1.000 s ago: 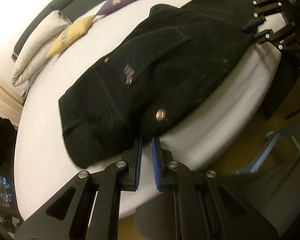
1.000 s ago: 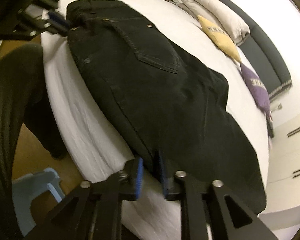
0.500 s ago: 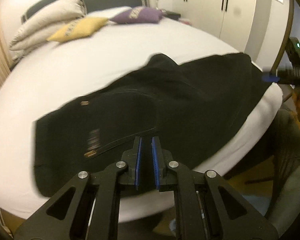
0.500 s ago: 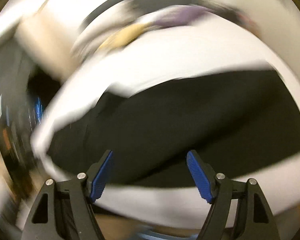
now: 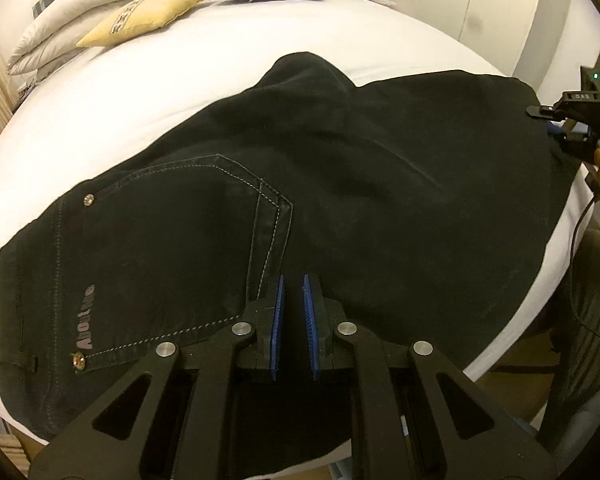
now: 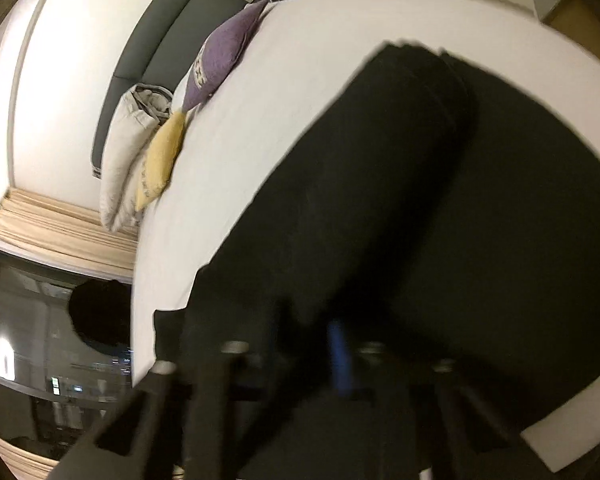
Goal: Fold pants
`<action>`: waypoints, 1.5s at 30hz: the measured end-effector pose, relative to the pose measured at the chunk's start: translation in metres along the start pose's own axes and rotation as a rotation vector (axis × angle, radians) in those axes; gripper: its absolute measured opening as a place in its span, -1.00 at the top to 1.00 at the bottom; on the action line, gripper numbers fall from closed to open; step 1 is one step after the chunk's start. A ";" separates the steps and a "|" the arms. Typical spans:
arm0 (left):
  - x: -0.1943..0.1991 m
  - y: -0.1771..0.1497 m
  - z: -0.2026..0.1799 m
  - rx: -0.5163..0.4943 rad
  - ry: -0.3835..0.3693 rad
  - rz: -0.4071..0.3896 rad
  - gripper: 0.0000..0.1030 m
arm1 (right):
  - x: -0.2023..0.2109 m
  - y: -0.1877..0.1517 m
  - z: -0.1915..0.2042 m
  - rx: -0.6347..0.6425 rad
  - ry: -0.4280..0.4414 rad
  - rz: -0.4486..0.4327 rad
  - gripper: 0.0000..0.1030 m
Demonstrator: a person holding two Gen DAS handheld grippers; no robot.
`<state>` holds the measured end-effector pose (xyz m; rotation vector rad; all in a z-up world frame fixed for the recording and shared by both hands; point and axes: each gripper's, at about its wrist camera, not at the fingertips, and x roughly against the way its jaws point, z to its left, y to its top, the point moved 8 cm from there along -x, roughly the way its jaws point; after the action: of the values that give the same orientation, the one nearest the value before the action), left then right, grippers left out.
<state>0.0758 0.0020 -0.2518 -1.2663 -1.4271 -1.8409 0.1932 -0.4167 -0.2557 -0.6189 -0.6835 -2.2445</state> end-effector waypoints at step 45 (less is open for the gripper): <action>-0.023 0.010 0.006 0.015 0.008 -0.041 0.81 | -0.076 0.111 0.009 -0.156 0.064 0.066 0.61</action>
<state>0.0964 0.0007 -0.2673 -1.2297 -1.4699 -1.8565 0.3253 -0.4433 -0.2625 -0.6333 -0.4529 -2.2605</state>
